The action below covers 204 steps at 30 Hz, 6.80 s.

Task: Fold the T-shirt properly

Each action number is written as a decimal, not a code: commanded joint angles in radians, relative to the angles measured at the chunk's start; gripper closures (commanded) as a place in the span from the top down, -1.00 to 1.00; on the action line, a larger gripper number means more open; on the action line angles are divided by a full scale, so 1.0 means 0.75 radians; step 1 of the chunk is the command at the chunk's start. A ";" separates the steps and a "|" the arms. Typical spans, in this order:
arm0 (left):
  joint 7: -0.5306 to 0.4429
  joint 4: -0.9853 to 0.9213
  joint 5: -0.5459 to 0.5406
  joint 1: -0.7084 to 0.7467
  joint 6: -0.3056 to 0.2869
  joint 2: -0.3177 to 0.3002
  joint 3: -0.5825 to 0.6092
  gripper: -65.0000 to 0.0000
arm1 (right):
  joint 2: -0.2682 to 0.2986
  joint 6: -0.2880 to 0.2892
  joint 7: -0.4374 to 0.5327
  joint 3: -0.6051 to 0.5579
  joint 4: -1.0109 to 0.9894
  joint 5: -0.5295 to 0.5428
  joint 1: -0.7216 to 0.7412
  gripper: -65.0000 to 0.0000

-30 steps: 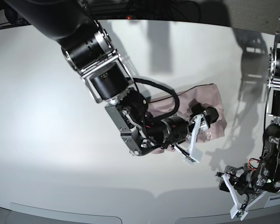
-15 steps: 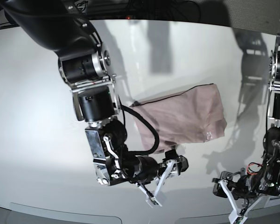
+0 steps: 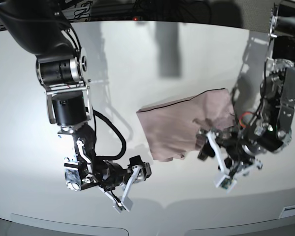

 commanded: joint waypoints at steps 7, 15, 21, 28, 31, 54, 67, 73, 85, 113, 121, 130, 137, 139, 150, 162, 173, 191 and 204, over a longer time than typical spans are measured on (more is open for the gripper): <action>-0.131 0.031 0.102 0.231 0.037 0.054 -0.010 0.14 | -0.078 0.011 0.039 -0.014 -0.067 0.026 0.033 0.21; -0.192 0.031 0.192 0.404 0.046 0.189 -0.010 0.14 | -0.080 0.011 0.064 -0.199 -0.169 -0.032 0.028 0.21; -0.276 0.019 0.345 0.475 0.046 0.212 -0.010 0.14 | -0.061 0.011 -0.005 -0.364 -0.168 -0.048 0.015 0.21; -0.320 -0.072 0.447 0.464 0.046 0.204 -0.010 0.14 | 0.004 0.011 -0.143 -0.540 -0.168 0.078 0.015 0.21; -0.344 -0.096 0.485 0.465 0.047 0.204 -0.010 0.14 | 0.028 0.011 -0.246 -0.580 -0.168 0.184 0.015 0.21; -0.436 -0.415 0.538 0.226 0.076 0.204 -0.010 0.14 | 0.136 0.011 -0.746 -0.587 -0.139 0.820 -0.005 0.21; -0.459 -0.416 0.505 0.224 0.075 0.205 -0.010 0.14 | 0.129 0.011 -0.746 -0.587 -0.138 1.104 -0.144 0.21; -0.484 -0.417 0.505 0.221 0.075 0.205 -0.010 0.14 | 0.129 0.011 -0.746 -0.587 -0.136 1.185 -0.153 0.21; -0.480 -0.416 0.548 0.221 0.076 0.206 -0.010 0.14 | 0.242 0.011 -0.719 -0.582 -0.127 1.136 -0.122 0.21; -0.478 -0.416 0.550 0.213 0.075 0.204 -0.010 0.14 | 0.255 0.011 -0.550 -0.466 0.516 0.942 -0.122 0.21; -0.479 -0.416 0.550 0.213 0.076 0.204 -0.010 0.14 | 0.236 0.011 -0.531 -0.267 0.591 0.884 -0.132 0.21; -0.463 -0.416 0.549 0.205 0.075 0.204 -0.010 0.14 | 0.227 0.011 0.170 -0.271 0.508 -0.128 -0.171 0.20; -0.463 -0.416 0.549 0.199 0.075 0.204 -0.010 0.14 | 0.293 0.011 0.249 -0.309 0.508 -0.224 -0.315 0.20; -0.464 -0.416 0.549 0.199 0.075 0.204 -0.010 0.14 | 0.320 0.011 0.261 -0.317 0.509 -0.224 -0.368 0.20; -0.527 -0.416 0.550 0.195 0.074 0.198 -0.010 0.14 | 0.342 0.011 0.240 -0.317 0.513 -0.117 -0.542 0.20; -0.603 -0.417 0.549 0.095 0.031 0.115 -0.010 0.14 | 0.326 0.011 0.076 -0.339 0.805 0.091 -0.671 0.20; -0.569 -0.416 0.537 0.076 0.035 0.116 -0.010 0.14 | 0.326 0.011 0.039 -0.321 0.892 0.252 -0.677 0.20; -0.421 -0.045 0.105 0.286 0.027 0.196 -0.010 0.14 | 0.334 0.011 -0.006 0.220 1.167 0.209 -0.539 0.20; -0.703 -0.497 0.553 0.435 0.009 0.382 -0.009 0.14 | 0.387 0.011 -0.158 0.542 1.167 0.482 -0.540 0.20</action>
